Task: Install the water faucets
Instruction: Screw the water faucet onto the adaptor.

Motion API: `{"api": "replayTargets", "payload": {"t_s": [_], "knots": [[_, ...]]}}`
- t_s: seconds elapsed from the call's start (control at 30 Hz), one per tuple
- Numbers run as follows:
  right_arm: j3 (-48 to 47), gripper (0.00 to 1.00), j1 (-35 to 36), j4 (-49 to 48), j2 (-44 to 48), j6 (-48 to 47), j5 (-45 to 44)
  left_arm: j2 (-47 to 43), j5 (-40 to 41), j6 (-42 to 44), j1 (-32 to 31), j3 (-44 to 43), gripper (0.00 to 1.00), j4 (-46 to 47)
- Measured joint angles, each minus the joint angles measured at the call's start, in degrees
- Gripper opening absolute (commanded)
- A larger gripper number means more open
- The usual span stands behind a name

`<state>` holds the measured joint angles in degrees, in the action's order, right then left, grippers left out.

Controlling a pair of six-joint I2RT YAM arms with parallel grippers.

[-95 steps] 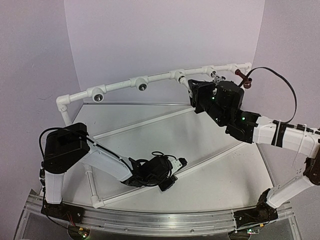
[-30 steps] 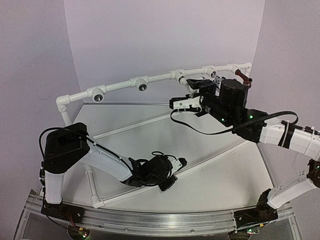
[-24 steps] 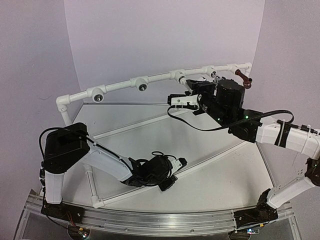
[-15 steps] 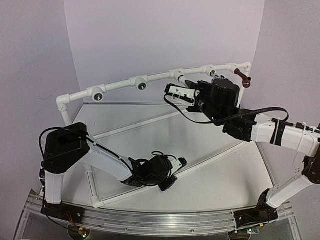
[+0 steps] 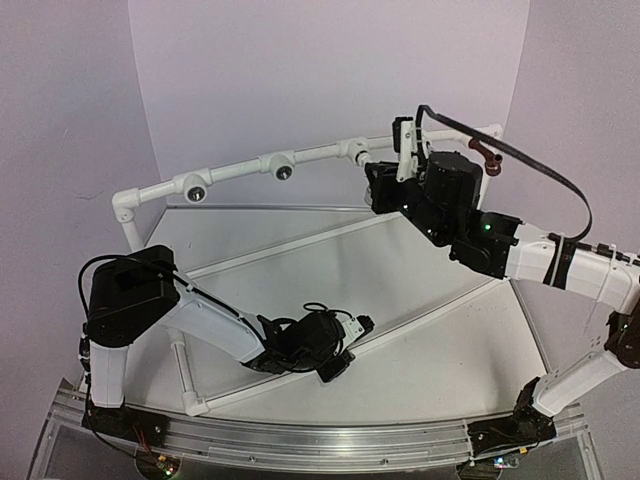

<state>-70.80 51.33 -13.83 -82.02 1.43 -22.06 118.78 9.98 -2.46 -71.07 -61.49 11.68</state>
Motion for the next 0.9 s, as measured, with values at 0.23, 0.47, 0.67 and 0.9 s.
{"api": "replayTargets", "payload": {"t_s": [0.23, 0.47, 0.67, 0.9], "knots": [[0.2, 0.02, -1.1, 0.1, 0.5, 38.0, 1.8, 0.0, 0.0, 0.0, 0.0, 0.0, 0.0, 0.0], [4.9, 0.2, -2.0, -7.0, 1.6, 67.8, 3.8, 0.0, 0.0, 0.0, 0.0, 0.0, 0.0, 0.0], [7.1, 0.57, -2.6, -14.2, 1.6, 68.8, 7.9, 0.0, 0.0, 0.0, 0.0, 0.0, 0.0, 0.0], [7.6, 0.89, -3.0, -13.8, 3.9, 59.8, 13.2, 0.0, 0.0, 0.0, 0.0, 0.0, 0.0, 0.0]]}}
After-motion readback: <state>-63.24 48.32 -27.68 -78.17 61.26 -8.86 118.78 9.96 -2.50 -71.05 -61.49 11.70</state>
